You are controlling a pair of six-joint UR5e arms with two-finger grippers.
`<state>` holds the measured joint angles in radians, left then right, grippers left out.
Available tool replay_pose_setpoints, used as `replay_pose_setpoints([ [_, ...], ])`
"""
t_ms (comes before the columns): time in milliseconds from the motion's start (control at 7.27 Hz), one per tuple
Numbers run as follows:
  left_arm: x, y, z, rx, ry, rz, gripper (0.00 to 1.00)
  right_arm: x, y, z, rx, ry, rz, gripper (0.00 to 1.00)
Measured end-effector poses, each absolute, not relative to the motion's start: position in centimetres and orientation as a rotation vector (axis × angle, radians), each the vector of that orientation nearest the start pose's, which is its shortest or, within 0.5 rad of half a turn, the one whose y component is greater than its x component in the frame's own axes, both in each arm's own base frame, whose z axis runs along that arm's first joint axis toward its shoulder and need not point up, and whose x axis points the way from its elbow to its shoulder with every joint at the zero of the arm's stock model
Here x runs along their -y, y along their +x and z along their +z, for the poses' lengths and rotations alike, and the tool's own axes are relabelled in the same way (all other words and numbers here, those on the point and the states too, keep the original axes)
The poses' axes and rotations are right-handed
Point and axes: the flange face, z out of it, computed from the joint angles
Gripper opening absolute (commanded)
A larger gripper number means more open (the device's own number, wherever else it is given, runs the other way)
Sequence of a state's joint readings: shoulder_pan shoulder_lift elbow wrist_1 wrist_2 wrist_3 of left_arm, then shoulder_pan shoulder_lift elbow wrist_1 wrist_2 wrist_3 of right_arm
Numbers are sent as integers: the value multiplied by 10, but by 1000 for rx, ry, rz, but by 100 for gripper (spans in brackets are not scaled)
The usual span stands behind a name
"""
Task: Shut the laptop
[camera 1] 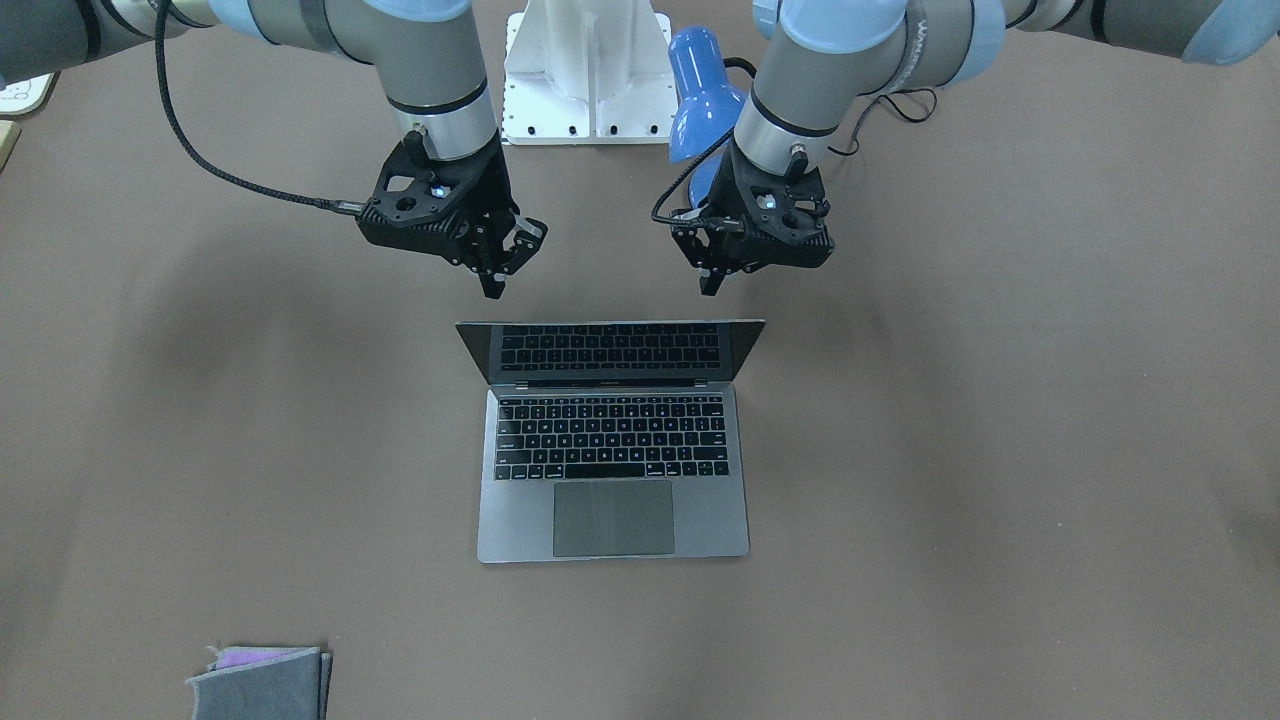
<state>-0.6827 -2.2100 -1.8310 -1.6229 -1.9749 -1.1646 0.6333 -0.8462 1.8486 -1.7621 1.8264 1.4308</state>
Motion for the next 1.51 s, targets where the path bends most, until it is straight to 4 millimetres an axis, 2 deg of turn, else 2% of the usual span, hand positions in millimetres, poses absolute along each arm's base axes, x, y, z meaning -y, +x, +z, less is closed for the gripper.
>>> replay_pose_setpoints([
  [413,486,440,167,-964,197,-76,0,475,-460,143,831,84,368,0],
  [826,509,443,166,-936,222,-82,0,497,-462,148,816,89,392,0],
  [1239,550,443,164,-899,243,-86,0,534,-475,155,823,103,423,0],
  [1514,578,449,172,-874,252,-82,0,565,-491,159,817,103,452,0],
])
